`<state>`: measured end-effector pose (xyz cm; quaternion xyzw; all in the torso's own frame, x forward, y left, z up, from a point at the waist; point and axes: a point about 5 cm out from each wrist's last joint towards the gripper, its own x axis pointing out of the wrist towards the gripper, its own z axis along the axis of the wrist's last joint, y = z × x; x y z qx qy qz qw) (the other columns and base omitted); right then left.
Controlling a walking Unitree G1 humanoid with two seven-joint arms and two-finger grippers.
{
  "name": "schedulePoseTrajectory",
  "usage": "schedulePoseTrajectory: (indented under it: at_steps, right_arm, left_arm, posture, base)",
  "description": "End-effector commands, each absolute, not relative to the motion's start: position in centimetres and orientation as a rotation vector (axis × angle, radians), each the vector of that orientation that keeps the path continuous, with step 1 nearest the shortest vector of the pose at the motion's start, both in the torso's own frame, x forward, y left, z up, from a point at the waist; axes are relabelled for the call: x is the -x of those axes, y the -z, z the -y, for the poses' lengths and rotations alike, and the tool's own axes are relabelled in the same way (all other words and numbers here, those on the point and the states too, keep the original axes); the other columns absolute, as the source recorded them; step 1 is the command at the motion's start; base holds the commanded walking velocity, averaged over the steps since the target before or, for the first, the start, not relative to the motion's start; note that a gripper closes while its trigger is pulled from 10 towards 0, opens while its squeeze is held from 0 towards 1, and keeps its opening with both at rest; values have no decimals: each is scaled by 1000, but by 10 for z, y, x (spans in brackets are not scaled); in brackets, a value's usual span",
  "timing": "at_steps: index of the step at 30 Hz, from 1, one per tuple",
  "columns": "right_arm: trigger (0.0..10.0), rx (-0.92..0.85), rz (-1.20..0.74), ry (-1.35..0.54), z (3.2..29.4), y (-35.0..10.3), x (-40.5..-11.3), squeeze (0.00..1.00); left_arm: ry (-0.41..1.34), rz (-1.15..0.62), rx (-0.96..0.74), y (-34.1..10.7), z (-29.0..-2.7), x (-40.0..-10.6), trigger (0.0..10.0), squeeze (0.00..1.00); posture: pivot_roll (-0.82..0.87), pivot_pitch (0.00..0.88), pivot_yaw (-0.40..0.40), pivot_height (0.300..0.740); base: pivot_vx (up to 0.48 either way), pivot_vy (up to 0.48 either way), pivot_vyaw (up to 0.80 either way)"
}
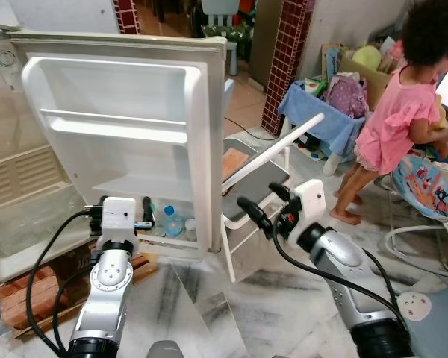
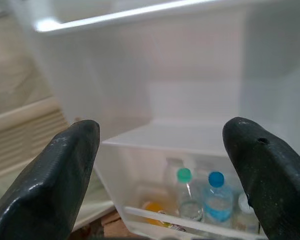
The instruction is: Restocking fridge
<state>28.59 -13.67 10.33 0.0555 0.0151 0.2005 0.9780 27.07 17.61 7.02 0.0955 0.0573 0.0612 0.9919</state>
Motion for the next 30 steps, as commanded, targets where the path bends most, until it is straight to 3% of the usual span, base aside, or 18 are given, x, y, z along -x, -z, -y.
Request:
schedulePoseTrajectory:
  at_steps: [1, 30]
  right_arm:
    - [10000, -104, -7, -357, 141, -108, -290, 0]
    - [10000, -103, 37, -277, 147, -108, -298, 0]
  left_arm:
    - [-147, -113, -188, -74, -180, -273, 10000, 0]
    - [-20, -256, -196, -57, -172, -267, 10000, 0]
  posture:
    - [102, 0, 10, 740]
    - [105, 0, 13, 740]
  base:
    - [0, 0, 794]
    - [0, 0, 788]
